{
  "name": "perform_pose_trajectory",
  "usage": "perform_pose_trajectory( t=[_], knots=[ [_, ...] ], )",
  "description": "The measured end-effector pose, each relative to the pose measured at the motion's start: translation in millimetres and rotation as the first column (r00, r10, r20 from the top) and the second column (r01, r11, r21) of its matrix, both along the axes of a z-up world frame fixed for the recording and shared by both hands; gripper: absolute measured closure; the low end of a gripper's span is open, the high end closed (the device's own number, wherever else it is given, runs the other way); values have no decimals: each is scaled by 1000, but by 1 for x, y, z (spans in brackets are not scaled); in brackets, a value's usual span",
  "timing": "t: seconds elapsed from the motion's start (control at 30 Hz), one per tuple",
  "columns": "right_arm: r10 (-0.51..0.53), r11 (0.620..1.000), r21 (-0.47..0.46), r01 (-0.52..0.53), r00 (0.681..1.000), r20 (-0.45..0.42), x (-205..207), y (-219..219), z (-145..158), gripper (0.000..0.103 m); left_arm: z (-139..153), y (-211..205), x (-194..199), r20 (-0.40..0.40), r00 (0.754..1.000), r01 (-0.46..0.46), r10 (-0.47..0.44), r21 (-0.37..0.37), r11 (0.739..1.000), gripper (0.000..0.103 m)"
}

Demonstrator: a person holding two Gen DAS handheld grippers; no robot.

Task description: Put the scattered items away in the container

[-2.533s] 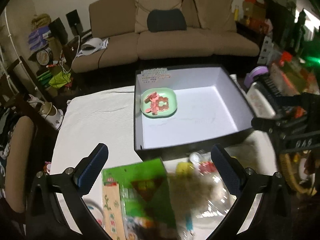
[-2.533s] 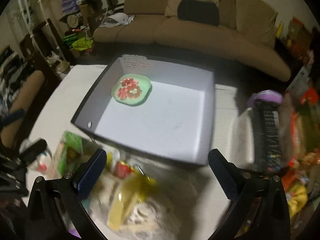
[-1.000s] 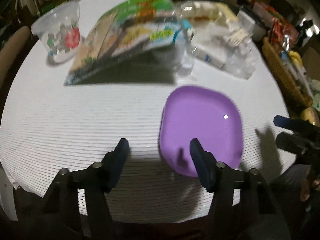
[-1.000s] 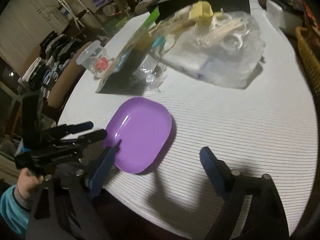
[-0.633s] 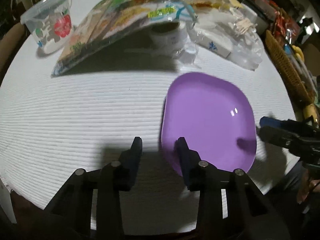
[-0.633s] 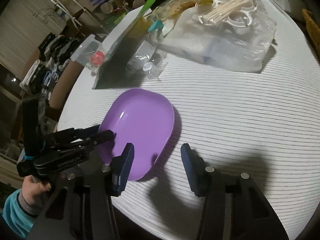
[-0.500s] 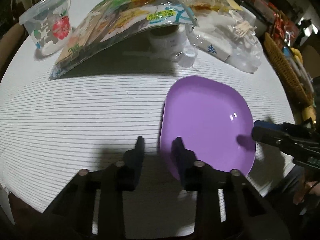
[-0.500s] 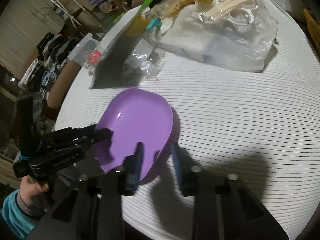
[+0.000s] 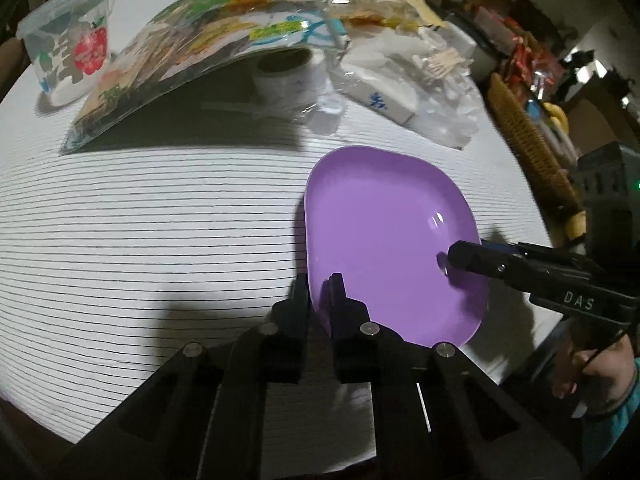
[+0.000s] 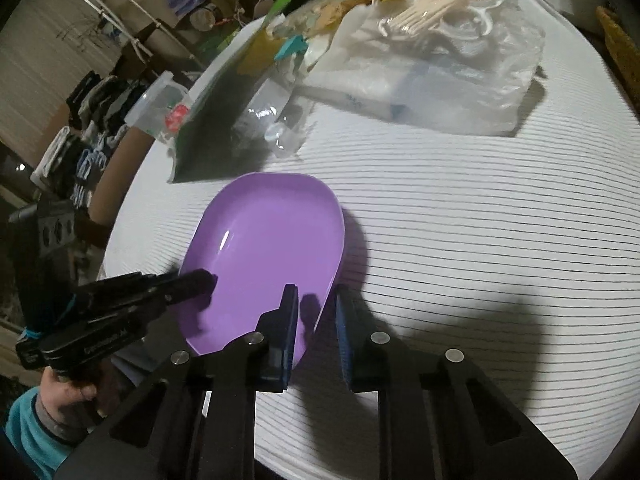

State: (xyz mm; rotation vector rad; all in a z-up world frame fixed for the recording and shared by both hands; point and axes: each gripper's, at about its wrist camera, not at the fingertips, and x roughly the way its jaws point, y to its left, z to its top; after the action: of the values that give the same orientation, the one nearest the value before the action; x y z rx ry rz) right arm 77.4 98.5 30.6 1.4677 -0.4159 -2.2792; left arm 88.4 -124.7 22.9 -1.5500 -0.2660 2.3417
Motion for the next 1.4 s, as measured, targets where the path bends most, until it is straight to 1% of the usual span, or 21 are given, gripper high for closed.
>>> perform_pose_trajectory(
  t=[0.07, 0.27, 0.37, 0.57, 0.73, 0.8, 0.87, 0.9, 0.97, 1.03, 1.07, 1.13, 1.17, 1.2, 1.23, 1.3, 1.37, 1.4],
  knots=[
    [-5, 1000, 4, 5, 1000, -6, 2, 5, 3, 85, 0, 4, 1, 6, 1000, 19, -19, 14, 1000, 95],
    [-50, 999, 13, 50, 999, 18, 5, 25, 2, 85, 1, 32, 3, 6, 995, 102, -102, 1, 995, 94],
    [-61, 998, 28, 60, 998, 14, 8, 35, 6, 85, 0, 45, 2, 10, 991, 133, -133, -7, 991, 94],
    [-89, 994, 67, 87, 996, 32, 9, 54, 2, 83, -3, 69, -4, 29, 986, 161, -162, 9, 987, 94],
    [-111, 991, 81, 108, 993, 39, 8, 69, 1, 82, -4, 86, -7, 36, 983, 182, -183, 14, 983, 93],
    [-115, 991, 80, 111, 992, 53, 7, 74, -4, 82, -5, 91, -8, 42, 982, 184, -185, 18, 983, 93],
    [-116, 990, 87, 112, 992, 47, 7, 76, -3, 82, -5, 96, -8, 38, 984, 176, -176, 8, 984, 93],
    [-119, 989, 93, 115, 992, 40, 8, 77, -1, 82, -5, 96, -8, 41, 985, 170, -170, 9, 985, 90],
    [-133, 986, 102, 129, 991, 28, 10, 80, 2, 76, -4, 93, -8, 48, 988, 147, -147, 6, 989, 84],
    [-155, 984, 86, 154, 988, 4, 13, 87, 10, 62, 2, 87, -7, 40, 992, 123, -122, -9, 992, 68],
    [-170, 982, 76, 171, 985, -13, 16, 92, 16, 59, 7, 82, -7, 30, 994, 106, -106, -21, 994, 65],
    [-201, 977, 55, 204, 978, -51, 19, 101, 28, 51, 18, 72, -9, 0, 997, 77, -77, -36, 996, 57],
    [-213, 976, 36, 216, 975, -66, 19, 107, 35, 49, 24, 69, -11, -19, 998, 66, -67, -45, 997, 54],
    [-218, 975, 20, 220, 973, -78, 17, 111, 41, 46, 31, 67, -16, -44, 997, 58, -61, -53, 997, 45],
    [-217, 976, 14, 219, 972, -91, 13, 113, 47, 41, 38, 67, -21, -68, 996, 58, -61, -53, 997, 39],
    [-207, 977, 16, 210, 970, -132, 0, 117, 61, 32, 49, 69, -34, -94, 993, 73, -76, -36, 997, 38],
    [-199, 979, 3, 202, 968, -155, -18, 119, 71, 30, 58, 76, -48, -120, 989, 89, -91, -18, 996, 37],
    [-199, 980, -27, 198, 967, -158, -30, 122, 76, 30, 62, 80, -54, -136, 986, 97, -98, -16, 995, 37]
  ],
)
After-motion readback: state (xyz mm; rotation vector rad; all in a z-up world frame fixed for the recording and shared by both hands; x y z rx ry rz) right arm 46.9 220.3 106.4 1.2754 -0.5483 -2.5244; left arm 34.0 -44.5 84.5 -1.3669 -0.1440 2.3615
